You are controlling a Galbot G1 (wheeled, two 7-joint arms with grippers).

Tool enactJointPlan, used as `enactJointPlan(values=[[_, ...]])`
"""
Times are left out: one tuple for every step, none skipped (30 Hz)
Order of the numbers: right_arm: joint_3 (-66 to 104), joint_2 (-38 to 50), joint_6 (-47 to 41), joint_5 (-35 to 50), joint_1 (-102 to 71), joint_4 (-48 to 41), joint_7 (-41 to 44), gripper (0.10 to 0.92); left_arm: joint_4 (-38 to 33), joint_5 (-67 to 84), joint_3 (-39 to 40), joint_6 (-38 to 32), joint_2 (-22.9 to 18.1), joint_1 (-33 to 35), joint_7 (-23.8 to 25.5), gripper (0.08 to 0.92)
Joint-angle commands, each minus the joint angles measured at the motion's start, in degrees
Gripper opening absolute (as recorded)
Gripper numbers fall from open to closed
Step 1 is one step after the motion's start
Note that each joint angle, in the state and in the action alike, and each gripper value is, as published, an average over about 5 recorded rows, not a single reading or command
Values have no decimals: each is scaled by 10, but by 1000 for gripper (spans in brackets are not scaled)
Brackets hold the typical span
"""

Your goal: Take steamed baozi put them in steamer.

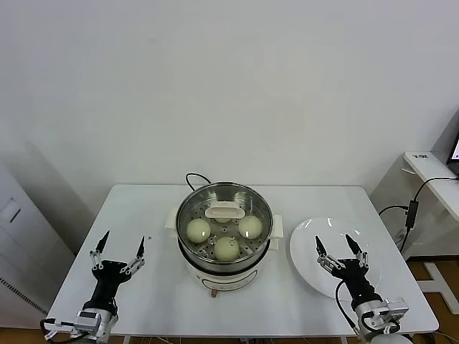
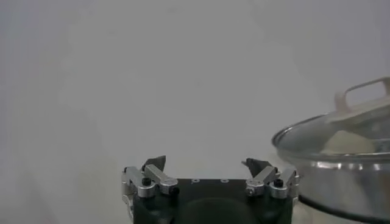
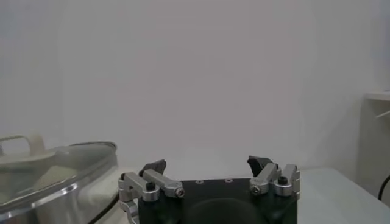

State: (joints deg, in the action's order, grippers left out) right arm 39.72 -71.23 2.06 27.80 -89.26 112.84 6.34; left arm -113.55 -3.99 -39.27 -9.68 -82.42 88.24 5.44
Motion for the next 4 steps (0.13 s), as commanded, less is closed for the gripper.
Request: enactJointPlan(values=[[-3, -1, 3, -7, 2, -5, 7, 823, 9, 29, -19, -19, -12, 12, 25, 823], [-3, -1, 4, -8, 2, -5, 8, 823, 10, 31, -19, -22, -12, 13, 27, 823], [-3, -1, 4, -8, 2, -6, 8, 823, 10, 31, -19, -23, -11, 14, 29, 823], [-3, -2, 5, -8, 2, -6, 9, 823, 11, 32, -18, -25, -11, 14, 31, 823]])
